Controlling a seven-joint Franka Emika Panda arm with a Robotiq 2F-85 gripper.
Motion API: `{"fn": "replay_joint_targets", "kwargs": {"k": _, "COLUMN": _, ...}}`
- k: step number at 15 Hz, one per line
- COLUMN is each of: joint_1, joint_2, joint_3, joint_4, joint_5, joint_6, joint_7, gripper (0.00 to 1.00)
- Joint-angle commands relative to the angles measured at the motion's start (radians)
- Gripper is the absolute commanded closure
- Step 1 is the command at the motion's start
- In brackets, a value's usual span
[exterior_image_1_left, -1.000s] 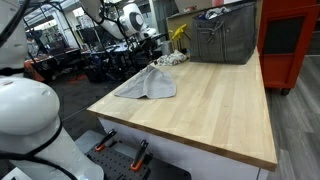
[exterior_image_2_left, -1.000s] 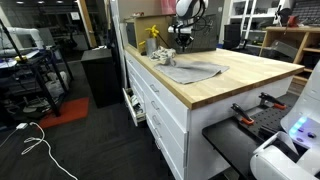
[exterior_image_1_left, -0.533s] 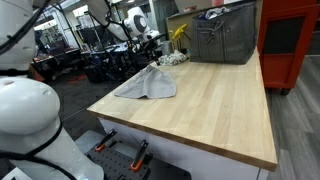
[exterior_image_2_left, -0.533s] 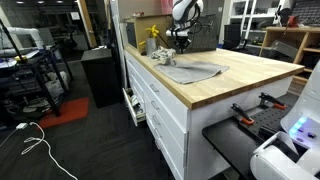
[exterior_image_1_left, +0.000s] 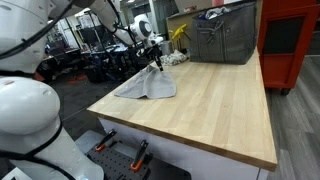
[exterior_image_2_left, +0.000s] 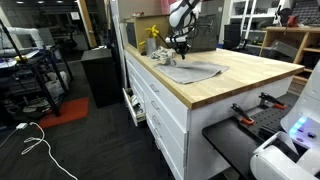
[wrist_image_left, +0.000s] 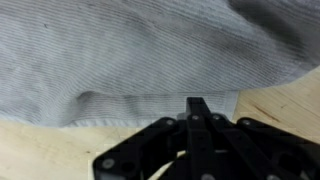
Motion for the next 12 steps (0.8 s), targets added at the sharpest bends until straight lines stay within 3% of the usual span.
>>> {"fn": "replay_joint_targets", "kwargs": {"k": 1, "joint_1": 0.01, "joint_2": 0.05, "joint_3": -0.014, "joint_4": 0.077, "joint_5": 0.028, "joint_6": -0.019, "joint_7": 0.013, "gripper": 1.0}}
{"fn": "replay_joint_targets", "kwargs": {"k": 12, "joint_1": 0.031, "joint_2": 0.198, "joint_3": -0.064, "joint_4": 0.233, "joint_5": 0.015, "joint_6": -0.101, "joint_7": 0.059, "gripper": 1.0}}
